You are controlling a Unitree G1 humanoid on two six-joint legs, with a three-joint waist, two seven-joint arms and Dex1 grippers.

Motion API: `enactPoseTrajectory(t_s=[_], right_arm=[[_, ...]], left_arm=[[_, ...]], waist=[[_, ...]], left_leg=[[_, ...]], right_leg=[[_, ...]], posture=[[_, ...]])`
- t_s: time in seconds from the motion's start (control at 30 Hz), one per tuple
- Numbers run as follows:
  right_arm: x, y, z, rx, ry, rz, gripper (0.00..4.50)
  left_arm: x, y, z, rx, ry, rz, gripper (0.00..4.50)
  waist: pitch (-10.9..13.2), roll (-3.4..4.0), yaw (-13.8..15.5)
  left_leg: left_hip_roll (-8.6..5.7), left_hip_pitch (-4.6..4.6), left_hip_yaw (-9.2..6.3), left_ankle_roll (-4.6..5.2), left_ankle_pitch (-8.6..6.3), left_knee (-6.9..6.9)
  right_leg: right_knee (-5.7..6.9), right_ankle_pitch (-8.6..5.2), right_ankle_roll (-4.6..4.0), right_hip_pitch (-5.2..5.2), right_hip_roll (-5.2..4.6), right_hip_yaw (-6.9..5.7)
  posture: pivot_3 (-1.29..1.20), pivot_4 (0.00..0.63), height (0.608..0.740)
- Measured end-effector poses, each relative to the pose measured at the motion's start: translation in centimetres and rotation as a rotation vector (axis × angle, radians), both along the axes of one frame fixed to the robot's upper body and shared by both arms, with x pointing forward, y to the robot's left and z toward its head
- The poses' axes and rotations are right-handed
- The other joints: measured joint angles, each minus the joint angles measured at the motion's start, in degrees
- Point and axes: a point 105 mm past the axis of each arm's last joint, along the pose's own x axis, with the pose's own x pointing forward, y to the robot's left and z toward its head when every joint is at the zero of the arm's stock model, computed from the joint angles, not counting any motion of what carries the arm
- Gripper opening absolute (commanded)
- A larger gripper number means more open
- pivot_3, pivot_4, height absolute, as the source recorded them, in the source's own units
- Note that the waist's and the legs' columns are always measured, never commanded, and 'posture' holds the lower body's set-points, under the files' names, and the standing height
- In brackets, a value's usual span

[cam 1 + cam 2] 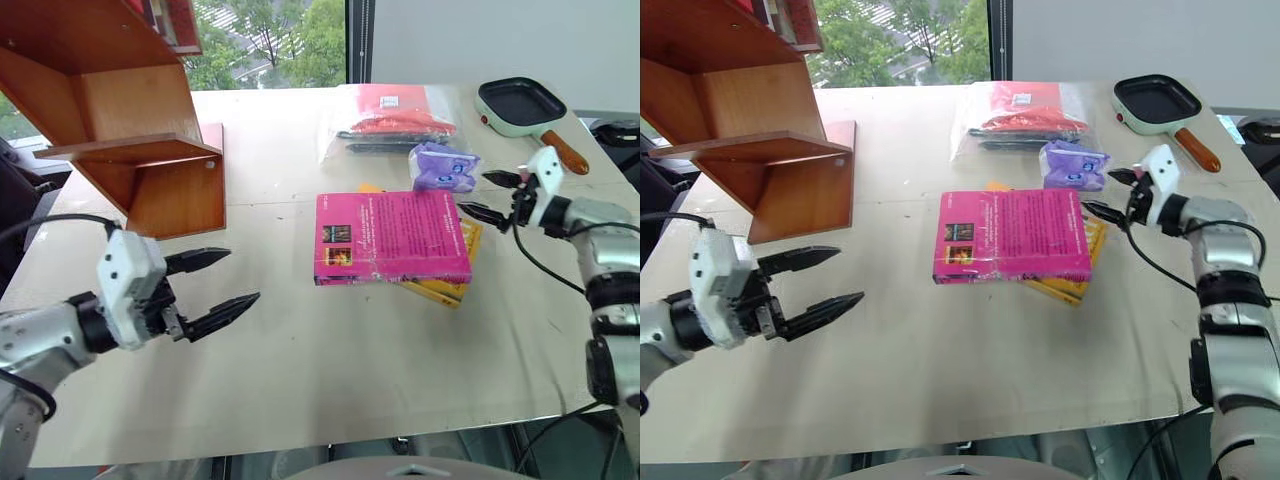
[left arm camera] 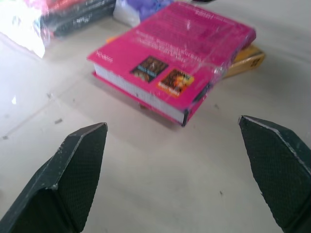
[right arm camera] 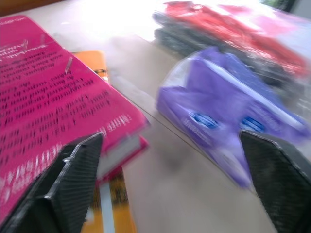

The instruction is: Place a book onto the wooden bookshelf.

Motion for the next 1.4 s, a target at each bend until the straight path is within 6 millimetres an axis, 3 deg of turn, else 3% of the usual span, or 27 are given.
enactPoseTrajectory(t_s=[0.2,0.37,0.77,1.4], right_arm=[[1.9,1.7,1.1,-0.058,-0.01,0.007,0.05],[2.5,2.9,1.8,-0.096,-0.026,0.023,0.05],[2.2,3.8,0.6,-0.268,0.008,0.098,0.05],[-1.3,0.5,-0.7,-0.313,0.16,0.29,0.05]], left_arm=[[-1.3,0.6,0.5,-0.024,0.05,-0.002,4.5],[-1.9,-0.3,1.2,-0.027,0.022,-0.034,4.5],[-1.6,-1.2,1.0,-0.042,0.015,-0.052,4.5],[-1.5,-0.6,-0.3,-0.031,0.069,-0.049,4.5]], waist=[[0.03,0.02,-0.04],[0.03,0.02,-0.14],[0.05,0.05,-0.94],[0.06,0.06,-1.34]], left_leg=[[-0.03,-0.05,-0.03,-0.12,0.07,0.0],[-0.03,-0.04,-0.09,-0.13,0.07,0.0],[-0.02,-0.03,-0.1,-0.16,0.08,-0.02],[-0.03,0.02,-0.07,-0.14,0.06,-0.08]], right_leg=[[-0.07,0.0,-0.01,0.0,-0.21,0.01],[-0.05,0.01,-0.04,0.02,-0.27,0.12],[-0.04,0.02,-0.05,0.02,-0.32,0.16],[-0.01,0.02,-0.05,0.02,-0.33,0.18]], posture=[[0.0,0.15,0.74],[0.0,0.15,0.74],[0.0,0.15,0.74],[0.0,0.15,0.74]])
